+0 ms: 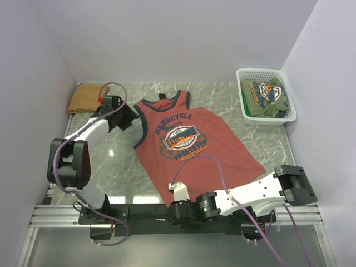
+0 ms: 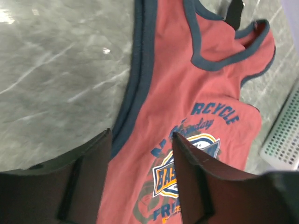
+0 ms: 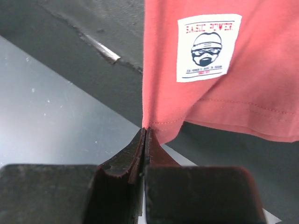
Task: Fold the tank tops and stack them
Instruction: Fold the tank top
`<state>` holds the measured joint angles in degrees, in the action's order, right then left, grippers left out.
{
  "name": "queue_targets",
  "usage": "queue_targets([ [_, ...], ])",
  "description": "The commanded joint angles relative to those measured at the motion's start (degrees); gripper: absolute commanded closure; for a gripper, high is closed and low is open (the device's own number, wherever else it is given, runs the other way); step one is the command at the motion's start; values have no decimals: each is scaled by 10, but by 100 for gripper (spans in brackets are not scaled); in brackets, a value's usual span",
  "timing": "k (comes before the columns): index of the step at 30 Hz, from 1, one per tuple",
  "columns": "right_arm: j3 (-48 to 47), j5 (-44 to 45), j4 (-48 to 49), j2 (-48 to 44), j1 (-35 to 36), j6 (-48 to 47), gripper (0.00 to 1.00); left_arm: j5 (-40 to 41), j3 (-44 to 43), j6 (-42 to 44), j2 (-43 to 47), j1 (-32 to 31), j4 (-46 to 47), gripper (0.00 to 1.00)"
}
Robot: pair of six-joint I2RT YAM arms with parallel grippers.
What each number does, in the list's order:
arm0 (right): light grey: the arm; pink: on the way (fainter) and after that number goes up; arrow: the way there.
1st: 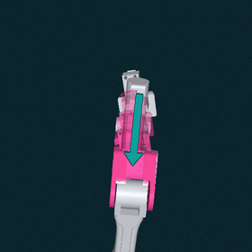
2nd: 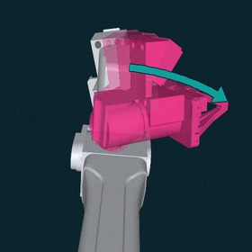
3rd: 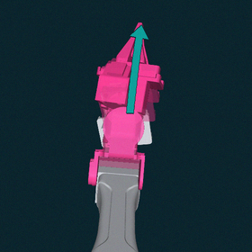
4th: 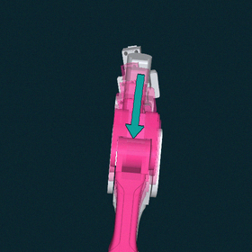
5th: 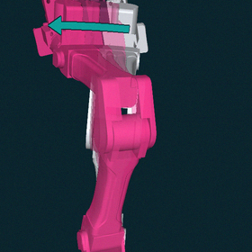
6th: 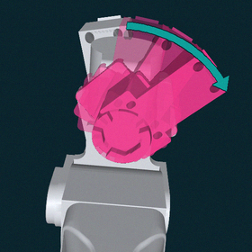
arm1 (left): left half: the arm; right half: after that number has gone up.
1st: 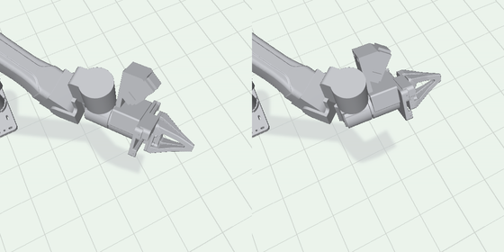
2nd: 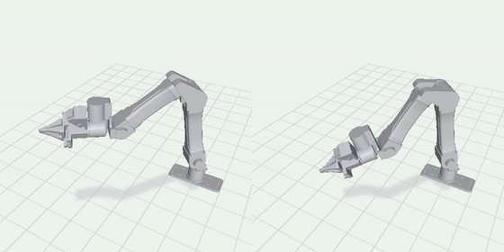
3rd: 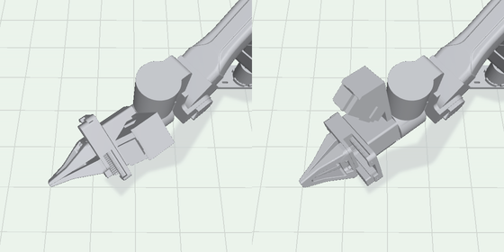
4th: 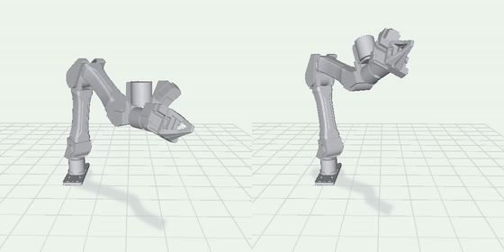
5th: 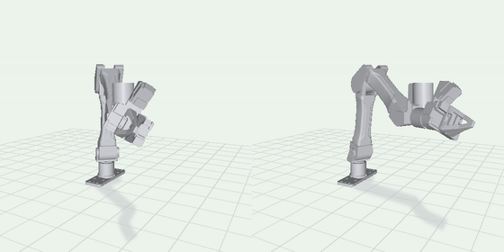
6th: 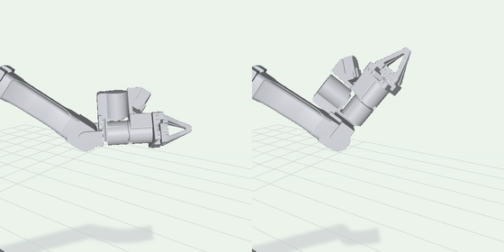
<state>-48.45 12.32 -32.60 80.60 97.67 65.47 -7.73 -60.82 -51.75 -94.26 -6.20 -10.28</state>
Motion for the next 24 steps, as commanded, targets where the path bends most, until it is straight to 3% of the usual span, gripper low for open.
queue_targets([
  [1,-7,11,14,0,0,25,100,75,17,8,57,-6,-38,38],
  [6,-43,11,20,45,-12,-3,100,90,142,-14,171,-7,-40,37],
  [10,-63,-1,39,61,-27,-21,100,63,216,-28,188,-19,11,42],
  [21,-76,-2,31,50,-50,-39,100,76,228,-35,125,-54,40,51],
  [24,-75,-5,32,49,-52,-40,100,76,216,-31,104,-57,43,59],
])
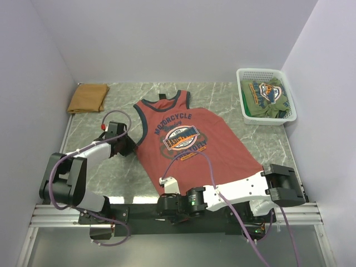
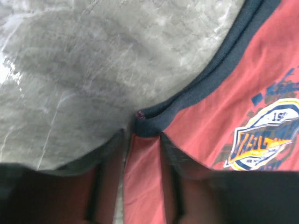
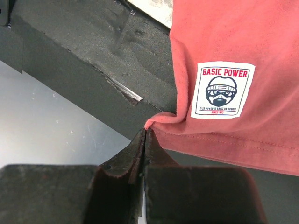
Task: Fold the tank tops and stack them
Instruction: Fold the tank top
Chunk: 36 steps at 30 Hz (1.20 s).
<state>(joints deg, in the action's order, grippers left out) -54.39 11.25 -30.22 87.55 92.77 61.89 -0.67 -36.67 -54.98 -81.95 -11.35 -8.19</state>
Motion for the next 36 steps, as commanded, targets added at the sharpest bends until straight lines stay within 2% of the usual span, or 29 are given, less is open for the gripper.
queue_targets([
  [1,-17,5,8,-19,-3,-5,100,5,-29,3,-26,-5,22,64],
  [3,-20,4,8,-19,-6,-8,100,5,-41,6,-43,-5,19,75],
  [4,-21,3,9,-19,-7,-9,100,4,-47,8,-48,-6,15,86],
  [7,-31,-6,16,-15,-16,-20,100,39,-81,14,-65,-1,-16,99],
  [11,-74,-38,28,11,-34,-60,100,72,-154,35,-80,40,-70,100],
  [15,-201,-75,11,106,-34,-101,100,95,-246,70,-94,95,-130,100],
  [21,-355,-151,-19,221,-37,-148,100,92,-304,90,-103,136,-166,100],
  [23,-366,-176,-8,230,-48,-149,100,81,-308,95,-106,136,-167,99],
  [27,-309,-230,55,205,-66,-130,100,52,-312,102,-123,134,-162,100],
  [31,-220,-216,102,142,-84,-110,100,41,-312,102,-131,117,-151,100],
  [36,-83,-193,139,52,-108,-87,100,60,-343,90,-153,55,-155,100],
])
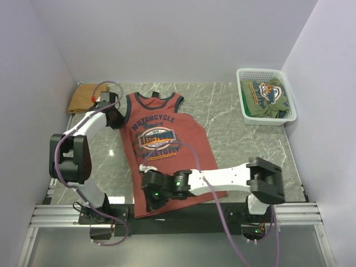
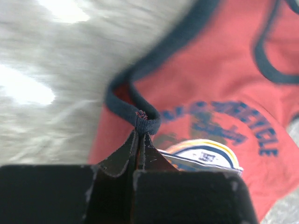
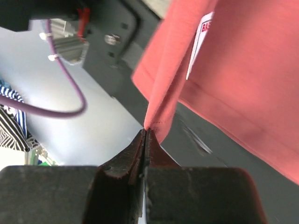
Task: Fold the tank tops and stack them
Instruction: Fold the tank top
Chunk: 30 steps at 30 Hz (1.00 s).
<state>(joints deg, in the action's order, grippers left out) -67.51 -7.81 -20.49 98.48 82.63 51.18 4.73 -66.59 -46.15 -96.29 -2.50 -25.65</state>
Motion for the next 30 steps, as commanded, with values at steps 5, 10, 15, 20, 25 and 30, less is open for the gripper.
queue_targets([
  [5,145,8,79,-108,-9,52,100,15,-90,-11,-56,-94,15,99],
  [10,207,22,100,-141,-12,81,100,25,-126,-17,-93,-135,11,100],
  [15,252,39,106,-164,-15,96,100,30,-148,-22,-117,-156,10,100],
  [20,272,43,118,-160,-19,102,100,26,-152,-19,-132,-161,15,99],
  [25,277,50,119,-156,-22,101,100,14,-145,-11,-130,-162,30,95],
  [30,278,62,109,-156,-23,101,99,5,-153,0,-136,-162,29,86],
])
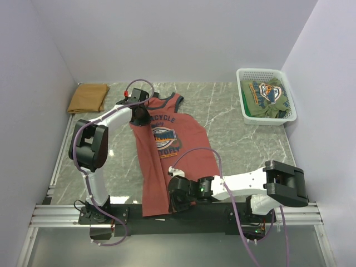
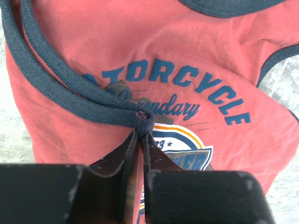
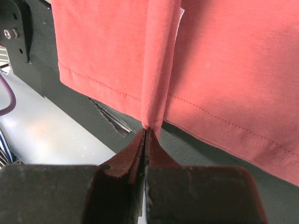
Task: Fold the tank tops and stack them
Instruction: Fold the tank top
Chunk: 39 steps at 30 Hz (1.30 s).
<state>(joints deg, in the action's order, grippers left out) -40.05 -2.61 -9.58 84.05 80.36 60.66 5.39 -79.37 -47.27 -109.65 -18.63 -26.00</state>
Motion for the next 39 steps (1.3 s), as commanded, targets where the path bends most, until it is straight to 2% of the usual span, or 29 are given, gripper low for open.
queue_targets([
  [1,-2,24,-12,-14,1,5,97,-3,-25,13,0,-1,31,85],
  [2,-5,24,-21,-15,1,4,95,-2,-25,14,1,-1,32,83],
  [4,-10,49,-50,-21,-1,1,85,-6,-26,19,3,0,33,73],
  [5,-15,72,-60,-34,-1,1,79,-13,-29,26,9,0,34,68],
  [6,-19,87,-75,-42,-1,5,67,-16,-29,31,14,0,42,57],
  [7,-24,105,-111,-50,0,7,62,-17,-29,35,21,0,44,52],
  [9,-51,153,-166,-76,2,6,54,-6,-32,40,46,3,43,39],
  [11,-98,186,-199,-84,14,3,52,8,-34,36,73,11,27,34],
  [14,-169,219,-235,-51,40,-8,52,23,-11,13,114,46,17,35],
  [18,-253,195,-220,43,64,-46,55,26,45,-13,149,98,29,48],
  [22,-343,170,-233,166,74,-73,56,0,84,-6,142,112,42,52],
  [26,-410,166,-256,225,74,-96,56,-28,110,-1,113,119,66,54],
  [35,-454,140,-268,300,74,-121,50,-49,131,7,71,124,101,51],
  [39,-440,131,-258,310,71,-128,49,-49,128,8,51,124,104,50],
])
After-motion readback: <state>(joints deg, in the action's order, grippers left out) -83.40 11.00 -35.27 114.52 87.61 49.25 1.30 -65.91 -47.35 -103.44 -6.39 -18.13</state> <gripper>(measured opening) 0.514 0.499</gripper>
